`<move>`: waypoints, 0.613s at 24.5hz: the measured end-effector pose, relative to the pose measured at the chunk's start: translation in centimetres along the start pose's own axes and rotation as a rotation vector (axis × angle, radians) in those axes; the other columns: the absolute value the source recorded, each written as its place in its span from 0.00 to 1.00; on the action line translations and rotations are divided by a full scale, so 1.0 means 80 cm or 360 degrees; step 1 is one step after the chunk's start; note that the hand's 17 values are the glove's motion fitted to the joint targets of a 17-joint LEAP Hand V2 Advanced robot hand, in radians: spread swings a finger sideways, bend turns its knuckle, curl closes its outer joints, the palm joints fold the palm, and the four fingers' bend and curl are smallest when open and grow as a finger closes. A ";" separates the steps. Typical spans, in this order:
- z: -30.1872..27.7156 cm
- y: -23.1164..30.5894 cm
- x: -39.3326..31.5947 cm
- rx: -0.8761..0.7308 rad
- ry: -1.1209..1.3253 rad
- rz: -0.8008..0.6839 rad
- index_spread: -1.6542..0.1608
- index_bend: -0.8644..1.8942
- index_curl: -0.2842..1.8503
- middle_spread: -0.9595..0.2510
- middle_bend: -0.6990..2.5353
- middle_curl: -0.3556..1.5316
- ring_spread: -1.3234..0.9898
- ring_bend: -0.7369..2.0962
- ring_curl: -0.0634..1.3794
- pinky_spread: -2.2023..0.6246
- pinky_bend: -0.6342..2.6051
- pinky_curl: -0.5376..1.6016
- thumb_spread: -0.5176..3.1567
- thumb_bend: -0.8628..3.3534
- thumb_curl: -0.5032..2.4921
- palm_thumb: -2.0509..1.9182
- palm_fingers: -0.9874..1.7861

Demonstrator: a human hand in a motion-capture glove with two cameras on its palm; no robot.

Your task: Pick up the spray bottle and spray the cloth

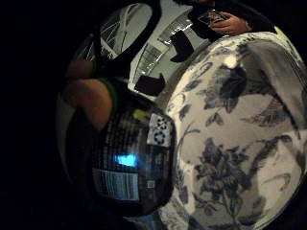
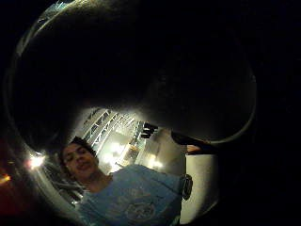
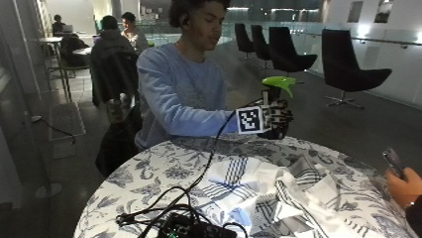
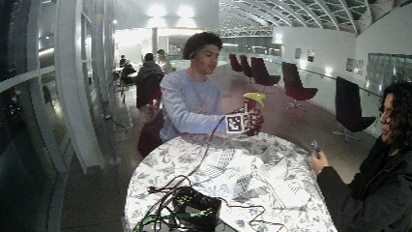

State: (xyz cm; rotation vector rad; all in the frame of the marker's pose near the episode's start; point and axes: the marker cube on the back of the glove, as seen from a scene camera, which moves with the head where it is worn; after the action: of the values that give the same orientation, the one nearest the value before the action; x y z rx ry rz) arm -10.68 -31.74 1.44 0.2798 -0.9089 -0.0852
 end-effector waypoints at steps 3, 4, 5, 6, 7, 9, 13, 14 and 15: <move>0.025 0.002 0.007 -0.0011 0.0015 -0.0018 0.80 0.37 0.32 0.74 0.28 0.44 0.58 0.39 0.31 0.85 0.25 0.40 0.33 0.20 0.41 0.76 0.72; 0.034 0.003 0.010 -0.0022 0.0022 -0.0018 0.80 0.37 0.32 0.74 0.28 0.44 0.57 0.39 0.31 0.85 0.25 0.40 0.33 0.20 0.41 0.76 0.72; 0.041 0.004 0.013 -0.0034 0.0030 -0.0017 0.80 0.36 0.32 0.74 0.28 0.45 0.57 0.39 0.31 0.85 0.25 0.40 0.33 0.20 0.41 0.76 0.72; 0.047 0.005 0.015 -0.0044 0.0037 -0.0017 0.80 0.36 0.32 0.74 0.29 0.45 0.57 0.39 0.31 0.85 0.25 0.40 0.34 0.20 0.41 0.76 0.72; 0.051 0.005 0.017 -0.0051 0.0041 -0.0017 0.80 0.36 0.32 0.73 0.29 0.45 0.57 0.39 0.31 0.85 0.25 0.40 0.34 0.20 0.41 0.76 0.72; 0.056 0.005 0.018 -0.0061 0.0039 -0.0020 0.80 0.37 0.32 0.73 0.29 0.45 0.57 0.39 0.31 0.85 0.24 0.40 0.35 0.20 0.40 0.75 0.73; 0.061 0.009 0.020 -0.0103 0.0058 -0.0015 0.81 0.37 0.32 0.74 0.31 0.45 0.57 0.40 0.31 0.84 0.24 0.39 0.37 0.20 0.39 0.74 0.75; 0.060 0.011 0.021 -0.0107 0.0068 -0.0011 0.81 0.37 0.33 0.74 0.31 0.45 0.57 0.40 0.31 0.84 0.24 0.39 0.38 0.20 0.39 0.74 0.75; 0.057 0.014 0.023 -0.0106 0.0076 -0.0009 0.81 0.37 0.33 0.74 0.31 0.46 0.57 0.40 0.31 0.84 0.24 0.39 0.39 0.20 0.38 0.74 0.75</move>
State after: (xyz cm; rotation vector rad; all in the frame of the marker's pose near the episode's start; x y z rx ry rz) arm -13.21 -31.96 5.76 0.2218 -0.8561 -0.1132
